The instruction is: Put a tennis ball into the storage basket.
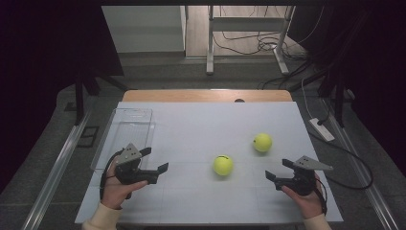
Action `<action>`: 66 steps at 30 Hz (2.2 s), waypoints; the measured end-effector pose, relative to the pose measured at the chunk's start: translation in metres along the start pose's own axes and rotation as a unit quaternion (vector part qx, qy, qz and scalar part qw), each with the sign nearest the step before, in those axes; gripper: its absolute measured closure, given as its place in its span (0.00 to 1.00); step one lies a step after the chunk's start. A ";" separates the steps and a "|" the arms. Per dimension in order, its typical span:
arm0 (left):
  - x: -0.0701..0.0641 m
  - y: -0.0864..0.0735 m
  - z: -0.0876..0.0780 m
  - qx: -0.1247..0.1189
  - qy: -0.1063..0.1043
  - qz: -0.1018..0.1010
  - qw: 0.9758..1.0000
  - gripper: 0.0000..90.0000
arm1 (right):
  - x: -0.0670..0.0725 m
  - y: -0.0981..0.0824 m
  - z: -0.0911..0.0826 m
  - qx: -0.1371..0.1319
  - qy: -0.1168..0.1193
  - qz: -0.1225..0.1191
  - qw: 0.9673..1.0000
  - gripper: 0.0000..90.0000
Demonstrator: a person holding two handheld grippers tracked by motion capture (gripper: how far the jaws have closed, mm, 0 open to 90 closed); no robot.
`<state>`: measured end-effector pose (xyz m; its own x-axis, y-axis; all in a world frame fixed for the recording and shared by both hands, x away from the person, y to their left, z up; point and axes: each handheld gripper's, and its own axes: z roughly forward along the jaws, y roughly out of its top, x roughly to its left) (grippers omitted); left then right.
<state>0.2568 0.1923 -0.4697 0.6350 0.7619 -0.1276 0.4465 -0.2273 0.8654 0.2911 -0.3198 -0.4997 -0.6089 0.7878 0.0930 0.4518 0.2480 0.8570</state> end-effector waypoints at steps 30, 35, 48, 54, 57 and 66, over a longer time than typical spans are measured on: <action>-0.016 0.020 0.025 0.021 -0.036 0.017 0.999 0.14 | 0.001 0.001 0.000 -0.001 0.004 -0.003 1.000 0.13; -0.019 0.026 0.028 0.015 -0.037 0.017 0.999 0.15 | 0.001 0.000 0.001 0.000 0.004 -0.003 1.000 0.13; -0.030 0.035 0.046 0.025 -0.054 0.034 0.998 0.14 | 0.001 0.000 0.000 0.000 0.004 -0.002 1.000 0.13; -0.031 0.038 0.049 0.023 -0.057 0.032 0.998 0.14 | 0.000 0.000 0.000 -0.004 0.003 -0.001 1.000 0.13; -0.031 0.038 0.052 0.028 -0.057 0.033 0.997 0.14 | 0.000 0.000 0.000 -0.003 0.003 0.000 1.000 0.13; -0.033 0.041 0.059 0.032 -0.059 0.036 0.997 0.14 | 0.000 0.000 0.000 -0.002 0.002 0.000 1.000 0.13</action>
<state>0.2917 0.1220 -0.4589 0.7351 0.6661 -0.1263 0.4348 -0.3203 0.8417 0.2910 -0.3196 -0.4998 -0.6117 0.7854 0.0952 0.4488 0.2454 0.8593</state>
